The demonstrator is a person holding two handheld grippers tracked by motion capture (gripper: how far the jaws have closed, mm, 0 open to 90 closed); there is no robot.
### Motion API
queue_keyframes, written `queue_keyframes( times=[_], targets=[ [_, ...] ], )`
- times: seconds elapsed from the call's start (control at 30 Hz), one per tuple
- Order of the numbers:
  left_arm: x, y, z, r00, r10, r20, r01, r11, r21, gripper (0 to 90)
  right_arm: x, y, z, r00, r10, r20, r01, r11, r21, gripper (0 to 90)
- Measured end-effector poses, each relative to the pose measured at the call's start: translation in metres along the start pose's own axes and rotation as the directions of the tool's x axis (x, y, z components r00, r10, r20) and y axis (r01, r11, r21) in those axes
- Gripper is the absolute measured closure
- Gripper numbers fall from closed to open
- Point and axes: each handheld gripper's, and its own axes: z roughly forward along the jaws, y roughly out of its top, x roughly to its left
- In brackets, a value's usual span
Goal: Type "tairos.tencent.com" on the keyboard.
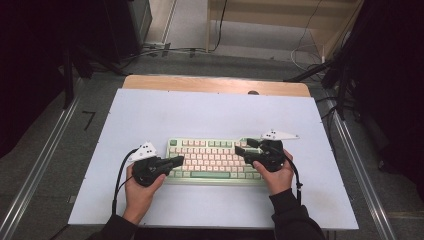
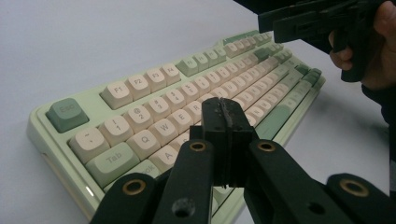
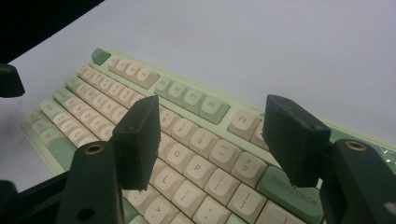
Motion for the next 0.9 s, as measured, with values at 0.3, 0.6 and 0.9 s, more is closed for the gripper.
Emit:
queue_keyframes(
  times=[0.3,0.6,0.9],
  targets=[
    [0.009,0.001,0.018,0.9988,-0.002,-0.049,0.005,0.9985,0.055,90.0,0.0,0.0,-0.001,1.0,-0.002,0.001,0.002,1.0,0.003,35.6],
    [0.008,0.001,0.027,0.9985,0.022,-0.051,-0.017,0.9948,0.1,90.0,0.001,0.0,0.001,1.0,-0.008,0.003,0.008,1.0,0.01,35.6],
    [0.006,0.0,0.032,0.9983,0.037,-0.045,-0.032,0.9918,0.124,90.0,0.001,0.0,0.001,1.0,-0.008,0.002,0.008,1.0,0.013,35.6]
  ],
)
